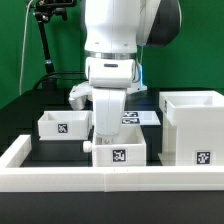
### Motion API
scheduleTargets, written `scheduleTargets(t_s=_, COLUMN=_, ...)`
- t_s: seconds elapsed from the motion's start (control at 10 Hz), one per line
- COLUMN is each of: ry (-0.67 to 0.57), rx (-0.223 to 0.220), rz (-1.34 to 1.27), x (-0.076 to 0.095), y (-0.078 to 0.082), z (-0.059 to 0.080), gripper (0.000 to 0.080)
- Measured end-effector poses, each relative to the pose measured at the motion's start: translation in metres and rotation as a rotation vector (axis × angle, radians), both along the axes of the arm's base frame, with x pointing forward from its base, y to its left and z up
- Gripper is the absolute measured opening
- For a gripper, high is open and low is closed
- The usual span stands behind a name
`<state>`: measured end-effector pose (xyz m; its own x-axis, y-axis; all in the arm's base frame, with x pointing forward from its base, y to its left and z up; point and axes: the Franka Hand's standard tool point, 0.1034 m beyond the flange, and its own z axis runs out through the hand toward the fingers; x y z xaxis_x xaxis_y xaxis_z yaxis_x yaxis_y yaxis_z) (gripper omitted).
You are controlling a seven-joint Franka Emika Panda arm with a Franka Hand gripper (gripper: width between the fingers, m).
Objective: Assemble drawer
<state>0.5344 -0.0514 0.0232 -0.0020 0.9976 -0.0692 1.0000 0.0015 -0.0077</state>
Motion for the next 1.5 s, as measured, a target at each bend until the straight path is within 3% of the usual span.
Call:
scheduleTargets(t_s=0.3, ry=-0.026, rx=0.005, rz=0.004, x=-0.002, y=0.008, z=-0.006, gripper=0.0044)
scheduleTargets(t_s=0.8, ry=-0.031, rx=0.013, rz=0.002, x=0.007, y=0.025, z=-0.006, gripper=0.0044)
scheduleTargets(t_s=1.2, ry=-0.032, rx=0.013, rz=-0.006, x=0.007, y=0.025, z=-0.006, gripper=0.0044)
scheduleTargets(t_s=1.5, ry=-0.034, rx=0.016, rz=-0.014, x=0.009, y=0.039, z=-0.006, gripper=0.0044)
